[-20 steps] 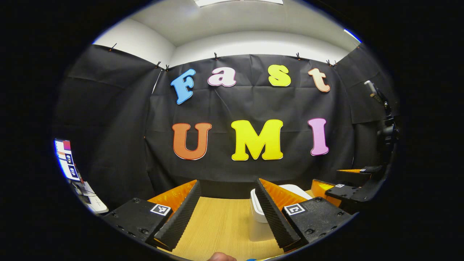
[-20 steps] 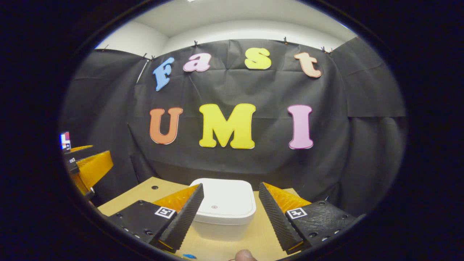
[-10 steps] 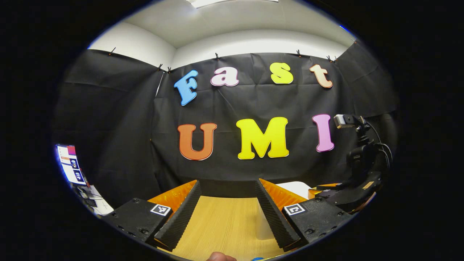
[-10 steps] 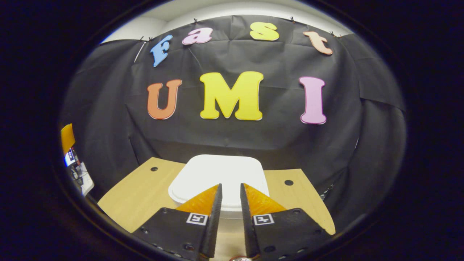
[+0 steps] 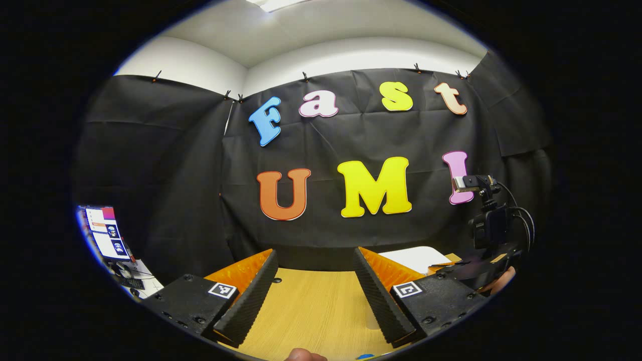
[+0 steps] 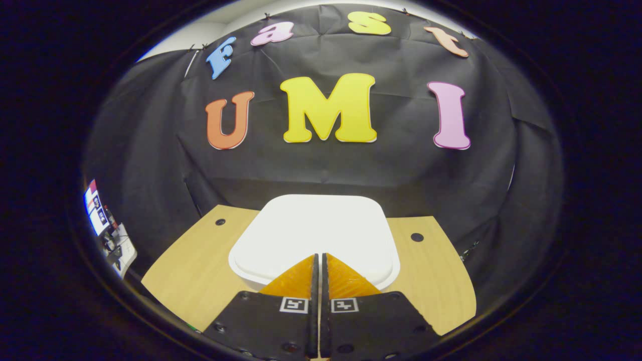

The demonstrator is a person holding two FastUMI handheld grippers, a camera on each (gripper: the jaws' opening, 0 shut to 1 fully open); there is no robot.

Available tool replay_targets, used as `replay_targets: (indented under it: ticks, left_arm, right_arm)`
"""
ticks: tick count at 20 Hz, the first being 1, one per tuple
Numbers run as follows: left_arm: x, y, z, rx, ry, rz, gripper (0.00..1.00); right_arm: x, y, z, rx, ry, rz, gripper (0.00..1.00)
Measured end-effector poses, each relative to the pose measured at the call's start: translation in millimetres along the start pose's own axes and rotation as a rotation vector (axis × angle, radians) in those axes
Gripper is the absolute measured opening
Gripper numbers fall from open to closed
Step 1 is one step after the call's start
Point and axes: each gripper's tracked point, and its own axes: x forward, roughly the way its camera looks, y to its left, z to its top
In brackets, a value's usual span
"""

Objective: Press the lid of the desktop garbage bin to open it, pick up the crumpled paper on the desktop and throw it into the bin, then pick up the pop can on the desktop and drop it into the bin, and finally close the garbage bin lid.

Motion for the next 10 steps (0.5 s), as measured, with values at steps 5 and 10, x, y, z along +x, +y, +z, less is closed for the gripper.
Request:
replay_targets:
  ticks: [5,10]
  left_arm:
    - [3,-10,-8,-0.036,0.029,-0.007,0.97]
    - [4,-13,-11,-0.043,0.026,-0.018,0.97]
  right_arm:
    - [-1,0,-5,0.059,0.08,0.019,0.03]
    - [-13,-5,27,0.015,-0.055,-0.007,0.4]
